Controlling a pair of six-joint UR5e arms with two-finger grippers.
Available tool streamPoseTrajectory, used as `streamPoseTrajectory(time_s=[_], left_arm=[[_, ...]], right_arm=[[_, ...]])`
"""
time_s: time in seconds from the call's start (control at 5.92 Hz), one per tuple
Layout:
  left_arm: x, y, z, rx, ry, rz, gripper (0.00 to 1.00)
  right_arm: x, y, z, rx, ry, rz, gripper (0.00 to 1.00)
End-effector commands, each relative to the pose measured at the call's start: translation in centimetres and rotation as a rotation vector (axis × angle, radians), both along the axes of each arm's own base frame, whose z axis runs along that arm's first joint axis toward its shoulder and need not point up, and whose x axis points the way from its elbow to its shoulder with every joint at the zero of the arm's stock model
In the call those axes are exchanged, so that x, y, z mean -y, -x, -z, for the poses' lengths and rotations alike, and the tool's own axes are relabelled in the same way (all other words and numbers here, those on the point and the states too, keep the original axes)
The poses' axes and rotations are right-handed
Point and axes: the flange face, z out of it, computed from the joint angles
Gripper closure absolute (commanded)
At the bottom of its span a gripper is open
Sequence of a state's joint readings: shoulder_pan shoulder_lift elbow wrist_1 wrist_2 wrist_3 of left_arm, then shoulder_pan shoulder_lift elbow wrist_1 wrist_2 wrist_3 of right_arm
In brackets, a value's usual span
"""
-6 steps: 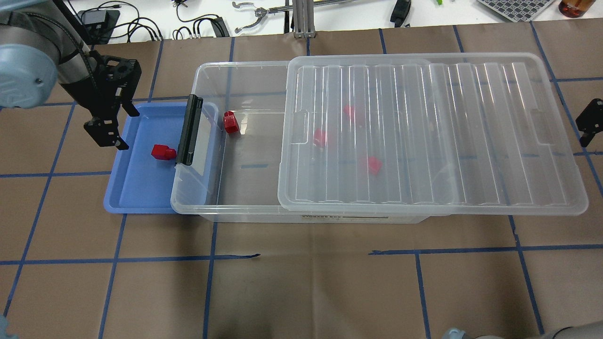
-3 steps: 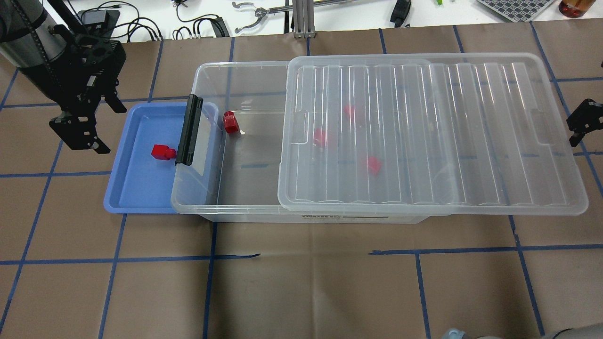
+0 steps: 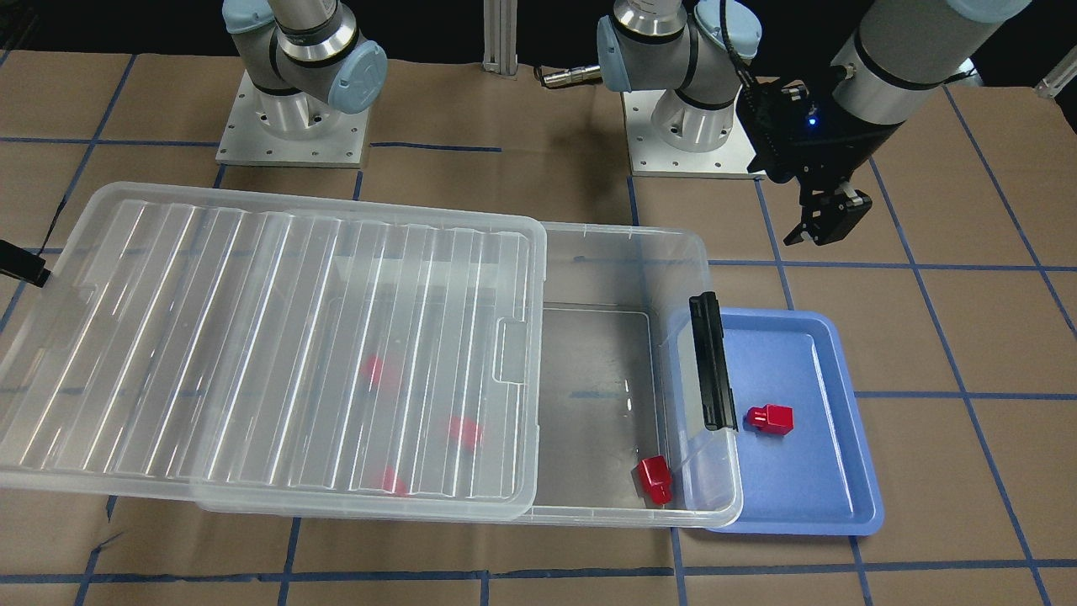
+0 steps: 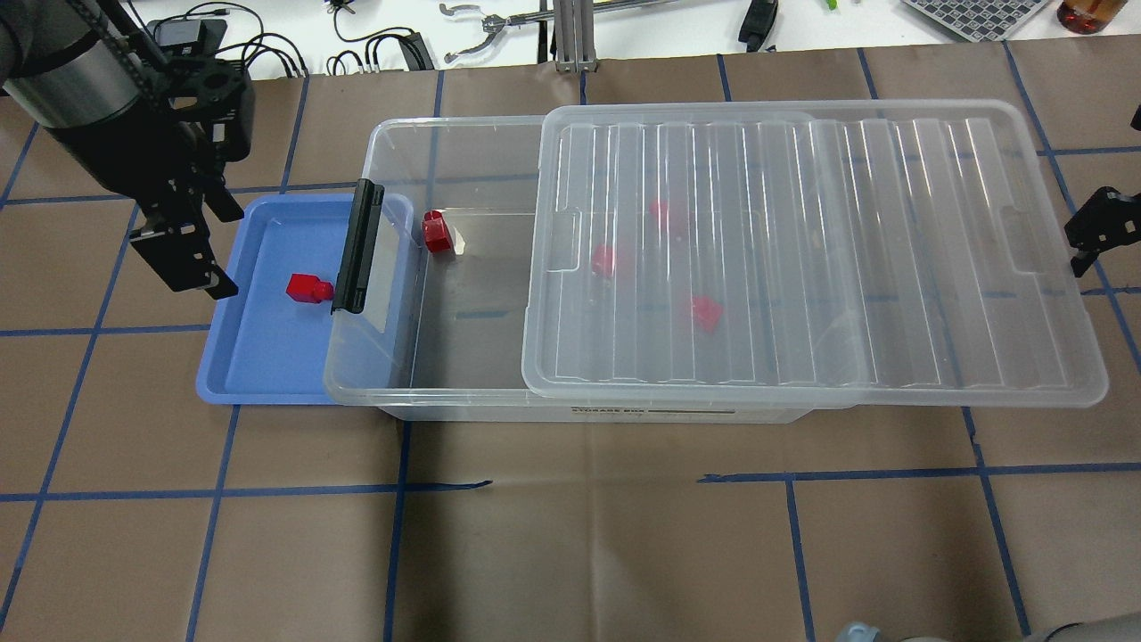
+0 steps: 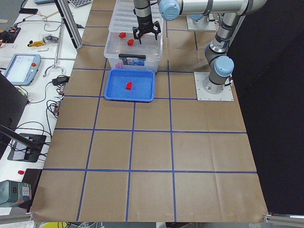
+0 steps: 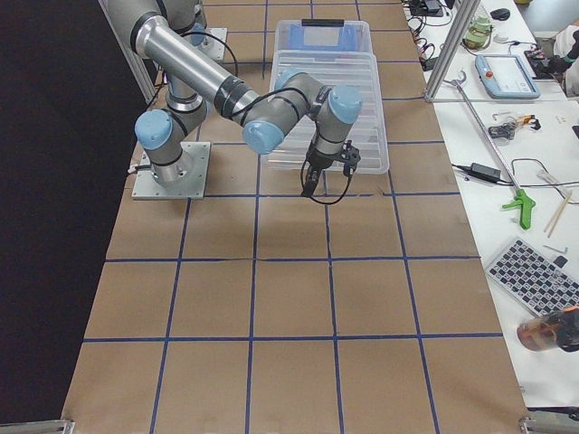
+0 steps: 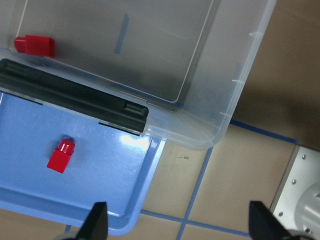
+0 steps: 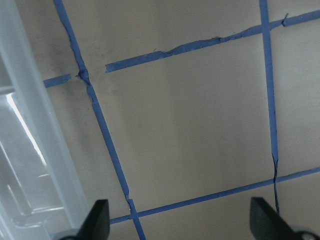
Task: Place red block in blue tray from box
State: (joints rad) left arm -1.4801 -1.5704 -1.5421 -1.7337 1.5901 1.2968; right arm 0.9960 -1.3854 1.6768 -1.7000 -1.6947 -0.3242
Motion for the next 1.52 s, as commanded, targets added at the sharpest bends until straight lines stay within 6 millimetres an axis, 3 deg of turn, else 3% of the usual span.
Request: streamPoseTrajectory(time_s=[0.0,0.51,0.68,1.35], left_arm=[[-0.2,3.8,-1.1,0.089,0.036,-0.326,0.02],[-0.3,4.6,-2.5,0.101,0.089,-1.114,0.02],[0.0,4.8,-2.2,0.076,0.133,-1.196,0.02],[-1.0,4.8,-2.6,0.072,0.143,-1.281,0.02]], right_arm=[[0.4,-1.1,-0.1,0.011,0.008,-0.015,0.0],[-0.2,-2.9,1.6,0.03,-0.021,-0.029,0.0],[-0.4,-3.6,0.8,0.05,0.009,-0.015,0.0],[0.2,-5.8,0.9,0.058,0.012,-0.033,0.0]])
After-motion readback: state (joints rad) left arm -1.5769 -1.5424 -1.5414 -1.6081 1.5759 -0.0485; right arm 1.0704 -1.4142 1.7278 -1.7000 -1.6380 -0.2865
